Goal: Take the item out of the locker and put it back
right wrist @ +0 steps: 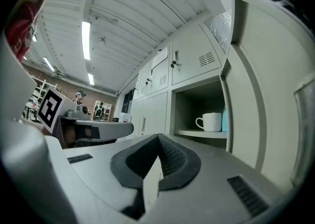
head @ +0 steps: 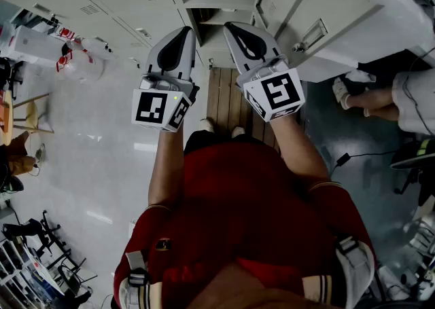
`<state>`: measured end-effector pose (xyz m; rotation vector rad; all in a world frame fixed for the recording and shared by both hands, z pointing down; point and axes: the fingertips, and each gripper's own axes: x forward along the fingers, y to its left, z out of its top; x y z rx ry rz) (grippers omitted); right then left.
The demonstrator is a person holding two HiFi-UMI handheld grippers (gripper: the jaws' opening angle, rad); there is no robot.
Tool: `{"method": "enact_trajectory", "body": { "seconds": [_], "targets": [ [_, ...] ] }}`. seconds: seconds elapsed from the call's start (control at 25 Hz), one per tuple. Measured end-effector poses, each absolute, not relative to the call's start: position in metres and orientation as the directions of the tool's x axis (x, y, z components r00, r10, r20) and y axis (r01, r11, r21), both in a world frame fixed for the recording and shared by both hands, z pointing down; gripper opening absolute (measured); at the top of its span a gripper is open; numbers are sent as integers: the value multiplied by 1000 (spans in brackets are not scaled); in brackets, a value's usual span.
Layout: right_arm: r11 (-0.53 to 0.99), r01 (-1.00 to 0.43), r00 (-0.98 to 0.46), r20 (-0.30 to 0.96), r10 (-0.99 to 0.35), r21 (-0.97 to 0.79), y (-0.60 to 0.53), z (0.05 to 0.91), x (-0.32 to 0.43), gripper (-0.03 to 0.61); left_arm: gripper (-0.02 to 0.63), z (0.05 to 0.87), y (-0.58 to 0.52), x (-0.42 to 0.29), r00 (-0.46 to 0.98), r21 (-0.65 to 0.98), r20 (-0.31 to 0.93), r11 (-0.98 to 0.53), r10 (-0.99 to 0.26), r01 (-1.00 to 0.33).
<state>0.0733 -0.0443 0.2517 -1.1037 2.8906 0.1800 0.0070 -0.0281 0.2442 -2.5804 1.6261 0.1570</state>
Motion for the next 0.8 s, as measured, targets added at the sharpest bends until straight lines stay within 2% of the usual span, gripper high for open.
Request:
{"method": "enact_trajectory", "body": {
  "seconds": [0.8],
  "targets": [
    [733,-679,-733,-105,-672,52,-45,243,58,-2,6,239,-30,-5,447,-18,-139,-449,-884,-893]
  ]
}}
